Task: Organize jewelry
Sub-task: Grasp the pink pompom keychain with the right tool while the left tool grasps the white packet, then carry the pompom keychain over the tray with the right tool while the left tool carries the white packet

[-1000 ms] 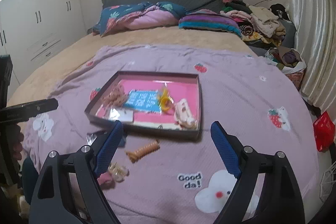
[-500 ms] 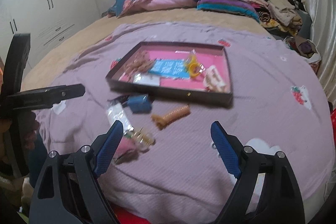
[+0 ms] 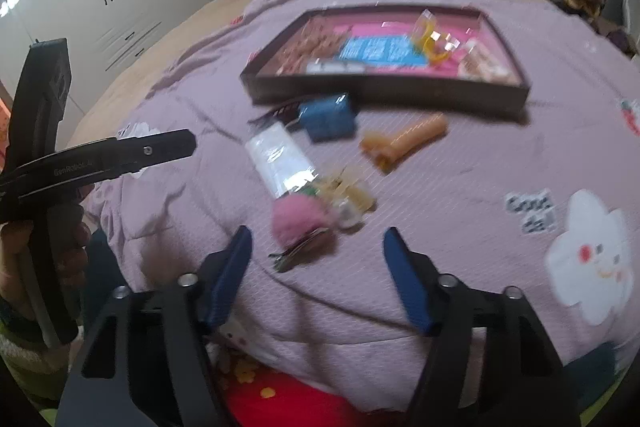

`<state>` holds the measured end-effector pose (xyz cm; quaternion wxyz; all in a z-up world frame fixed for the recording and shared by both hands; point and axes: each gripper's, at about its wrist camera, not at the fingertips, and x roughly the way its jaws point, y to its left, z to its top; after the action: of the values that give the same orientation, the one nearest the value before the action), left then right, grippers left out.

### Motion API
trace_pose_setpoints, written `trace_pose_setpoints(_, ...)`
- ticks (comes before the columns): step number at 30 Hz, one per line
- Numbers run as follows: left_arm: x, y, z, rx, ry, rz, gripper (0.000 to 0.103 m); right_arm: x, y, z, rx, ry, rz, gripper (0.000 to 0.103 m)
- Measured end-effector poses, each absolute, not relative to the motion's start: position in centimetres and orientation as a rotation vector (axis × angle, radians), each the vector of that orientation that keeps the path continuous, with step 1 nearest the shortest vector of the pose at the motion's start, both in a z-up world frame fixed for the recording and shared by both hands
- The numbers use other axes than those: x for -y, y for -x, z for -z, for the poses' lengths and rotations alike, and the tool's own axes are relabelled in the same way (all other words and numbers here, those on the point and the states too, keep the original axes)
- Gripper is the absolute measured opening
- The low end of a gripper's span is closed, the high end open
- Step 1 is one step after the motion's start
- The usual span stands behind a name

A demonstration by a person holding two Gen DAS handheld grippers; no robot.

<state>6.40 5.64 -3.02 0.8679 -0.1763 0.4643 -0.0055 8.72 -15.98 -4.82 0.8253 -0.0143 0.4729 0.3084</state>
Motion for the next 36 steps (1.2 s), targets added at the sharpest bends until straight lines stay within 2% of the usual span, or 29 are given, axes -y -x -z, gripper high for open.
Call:
trace_pose_setpoints(5, -5.1, -6.7, 4.1, -0.999, 0.384, 0.043, 0.067, 14.8, -9.0, 6.4, -1.057, -0.001, -0.673, 0.047)
trace_pose_setpoints(10, -4.5, -7.3, 4.7, -1.019, 0.422, 0.090, 0.063, 14.2, -9.7, 7.3, -1.083, -0.030, -0.667, 0.040)
trace_pose_setpoints(12, -4.1, -7.8, 5.0, -1.028, 0.440, 0.116, 0.061, 14.2, -10.0, 7.6, -1.084, -0.040, -0.662, 0.032)
trace_pose_setpoints(15, -3.3, -8.6, 5.5, -1.043, 0.453, 0.146, 0.060, 14.4, -10.4, 7.8, -1.080, -0.036, -0.664, 0.027)
trace_pose_setpoints(26, -0.9, -12.2, 8.0, -1.116, 0.499, 0.182, 0.054, 19.0, -11.0, 6.9, -1.010, 0.005, -0.540, 0.026)
trace_pose_setpoints(27, -0.8, -12.4, 8.0, -1.115, 0.495, 0.179, 0.053, 19.8, -11.2, 6.9, -1.003, 0.003, -0.516, 0.025)
trace_pose_setpoints(28, -0.7, -12.6, 8.0, -1.113, 0.482, 0.168, 0.045, 20.3, -11.4, 6.8, -0.997, 0.003, -0.500, 0.025)
trace_pose_setpoints(32, -0.6, -12.8, 7.9, -1.111, 0.446, 0.150, 0.039, 22.1, -11.9, 6.0, -0.958, 0.008, -0.442, 0.025)
trace_pose_setpoints(36, -0.7, -12.5, 7.4, -1.101, 0.418, 0.147, 0.038, 23.1, -12.3, 5.0, -0.918, 0.017, -0.409, 0.025)
